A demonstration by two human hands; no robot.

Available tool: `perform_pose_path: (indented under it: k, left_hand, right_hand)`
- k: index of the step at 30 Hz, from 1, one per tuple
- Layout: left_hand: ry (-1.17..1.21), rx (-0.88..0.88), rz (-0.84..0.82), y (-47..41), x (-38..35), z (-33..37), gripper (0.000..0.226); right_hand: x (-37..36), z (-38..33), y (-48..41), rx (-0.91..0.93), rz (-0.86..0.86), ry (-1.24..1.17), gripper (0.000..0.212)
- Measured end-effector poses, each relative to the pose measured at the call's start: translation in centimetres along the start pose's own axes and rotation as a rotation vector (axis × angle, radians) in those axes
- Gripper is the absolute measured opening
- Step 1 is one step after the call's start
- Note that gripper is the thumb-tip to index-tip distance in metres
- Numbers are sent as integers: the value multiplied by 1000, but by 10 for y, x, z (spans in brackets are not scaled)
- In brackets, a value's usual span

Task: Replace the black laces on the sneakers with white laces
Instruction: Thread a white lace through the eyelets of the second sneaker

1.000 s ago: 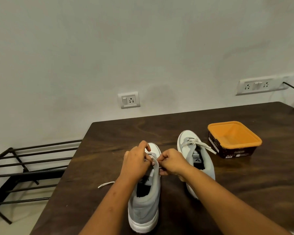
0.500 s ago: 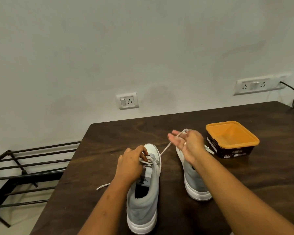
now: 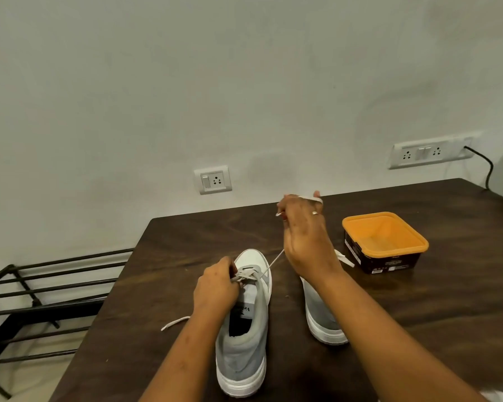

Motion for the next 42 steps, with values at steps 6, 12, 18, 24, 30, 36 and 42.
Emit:
perform_pose_path:
  k: [6, 12, 18, 24, 30, 36, 42]
  left_hand:
    - [69, 65, -12, 2, 4, -6, 17]
    - [149, 116, -46, 1, 11, -11, 9]
    - [177, 183, -110, -2, 7, -21, 29]
    - [265, 165, -256, 1, -7, -13, 10]
    - [122, 67, -314, 2, -10, -3, 23]
    - [132, 95, -291, 1, -5, -5, 35]
    - [111, 108, -326, 5, -7, -1, 20]
  right_hand:
    - [-26, -4, 18, 4, -306, 118, 18]
    - [-69, 38, 85, -508, -946, 44, 21]
    - [-78, 27, 111, -626, -1172, -54, 8]
    - [-85, 21, 126, -718, -1256, -123, 26]
    - [-84, 26, 119, -635, -1286, -111, 33]
    - [-84, 34, 98, -607, -1034, -92, 15]
    - [-89, 33, 97, -424, -1015, 80, 18]
Point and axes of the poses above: each hand's wrist, its own y-axis away from the middle knuckle, its own x-axis out of the back of the hand, z = x × y, the point moved 9 cm from there along -y, towards the middle knuckle, and after that the axes turned 12 degrees about z, right-handed, at the moved point
